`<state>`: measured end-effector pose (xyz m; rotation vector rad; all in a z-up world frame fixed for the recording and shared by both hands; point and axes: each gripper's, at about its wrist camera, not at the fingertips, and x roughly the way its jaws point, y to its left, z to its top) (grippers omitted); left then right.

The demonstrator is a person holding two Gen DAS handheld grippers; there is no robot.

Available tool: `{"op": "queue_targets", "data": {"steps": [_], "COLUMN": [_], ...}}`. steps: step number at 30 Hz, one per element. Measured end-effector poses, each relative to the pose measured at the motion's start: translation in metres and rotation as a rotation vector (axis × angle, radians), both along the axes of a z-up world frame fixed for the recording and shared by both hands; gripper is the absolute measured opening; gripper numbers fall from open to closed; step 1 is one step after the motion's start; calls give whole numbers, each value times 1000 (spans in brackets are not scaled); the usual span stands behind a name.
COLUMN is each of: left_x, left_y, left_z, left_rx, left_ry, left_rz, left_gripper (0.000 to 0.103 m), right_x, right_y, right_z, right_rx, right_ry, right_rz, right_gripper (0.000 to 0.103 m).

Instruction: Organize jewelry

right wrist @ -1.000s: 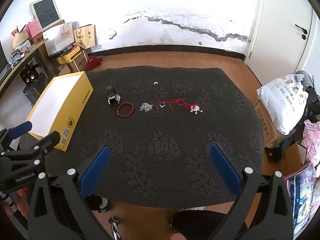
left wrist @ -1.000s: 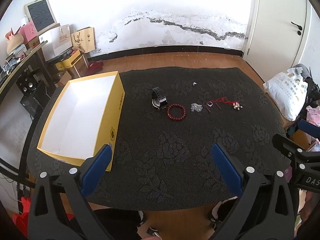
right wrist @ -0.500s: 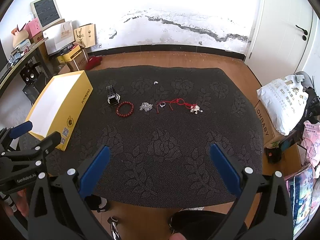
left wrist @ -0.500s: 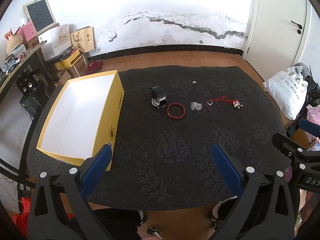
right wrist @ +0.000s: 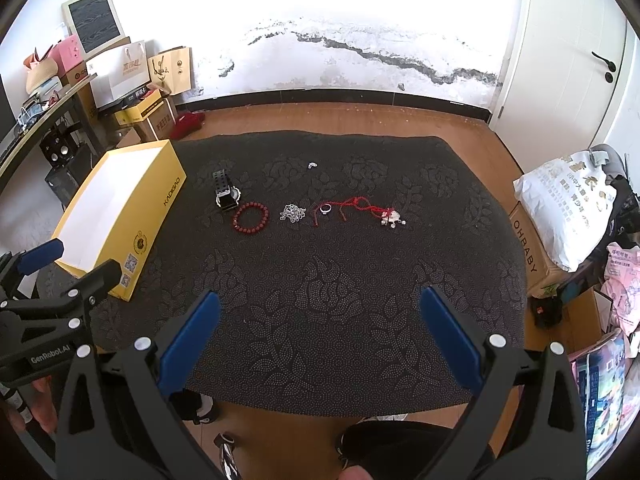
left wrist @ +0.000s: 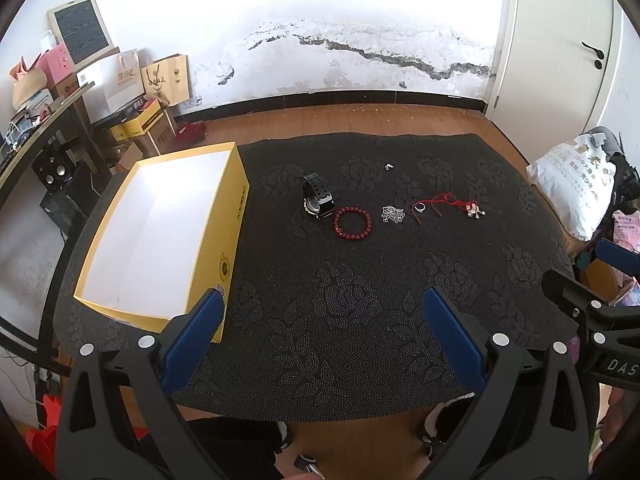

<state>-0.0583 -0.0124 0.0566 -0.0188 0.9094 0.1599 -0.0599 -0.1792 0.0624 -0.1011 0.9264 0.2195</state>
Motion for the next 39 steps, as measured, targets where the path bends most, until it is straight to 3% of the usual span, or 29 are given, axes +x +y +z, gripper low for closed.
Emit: {"op": "queue_targets", "data": {"steps": [39], "left_x": [-2], "left_y": [-1], "left_z": [-2], "left_rx": [1], "left_ry": [5], "left_rz": [-8], "left_gripper": [97], "right_x": [-1], "right_y": [3], "right_z": [-1], "right_rx": [-4], "right_ry": [-1], "right_rz": [3], "right_gripper": [97]}}
